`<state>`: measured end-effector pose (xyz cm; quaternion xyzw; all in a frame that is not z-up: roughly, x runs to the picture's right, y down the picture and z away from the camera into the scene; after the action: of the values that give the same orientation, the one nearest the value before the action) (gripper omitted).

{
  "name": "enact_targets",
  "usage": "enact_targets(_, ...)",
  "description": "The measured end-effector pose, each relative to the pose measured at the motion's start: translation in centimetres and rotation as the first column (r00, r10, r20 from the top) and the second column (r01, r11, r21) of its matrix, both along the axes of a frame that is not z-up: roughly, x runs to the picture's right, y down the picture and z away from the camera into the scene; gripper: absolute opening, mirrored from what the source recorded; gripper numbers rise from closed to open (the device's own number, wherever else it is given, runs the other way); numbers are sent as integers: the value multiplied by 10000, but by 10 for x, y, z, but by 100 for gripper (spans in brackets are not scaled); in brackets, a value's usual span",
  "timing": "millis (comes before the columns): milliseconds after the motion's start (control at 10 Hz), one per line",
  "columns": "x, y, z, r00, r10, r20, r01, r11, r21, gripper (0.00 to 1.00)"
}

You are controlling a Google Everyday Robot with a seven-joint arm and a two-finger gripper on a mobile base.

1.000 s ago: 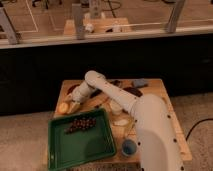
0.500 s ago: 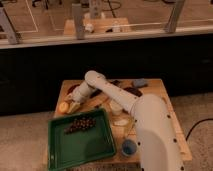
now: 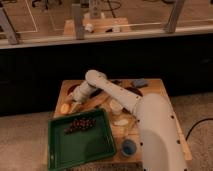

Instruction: Place apple in table surface

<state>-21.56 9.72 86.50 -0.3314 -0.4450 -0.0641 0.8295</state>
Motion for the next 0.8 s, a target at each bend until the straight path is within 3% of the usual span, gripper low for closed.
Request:
enact_targets(500, 8, -6, -16, 9998, -158, -157, 163, 9992, 355, 60)
enact_targets(800, 11, -14, -36, 9976, -569, -407, 596, 9957, 703, 60)
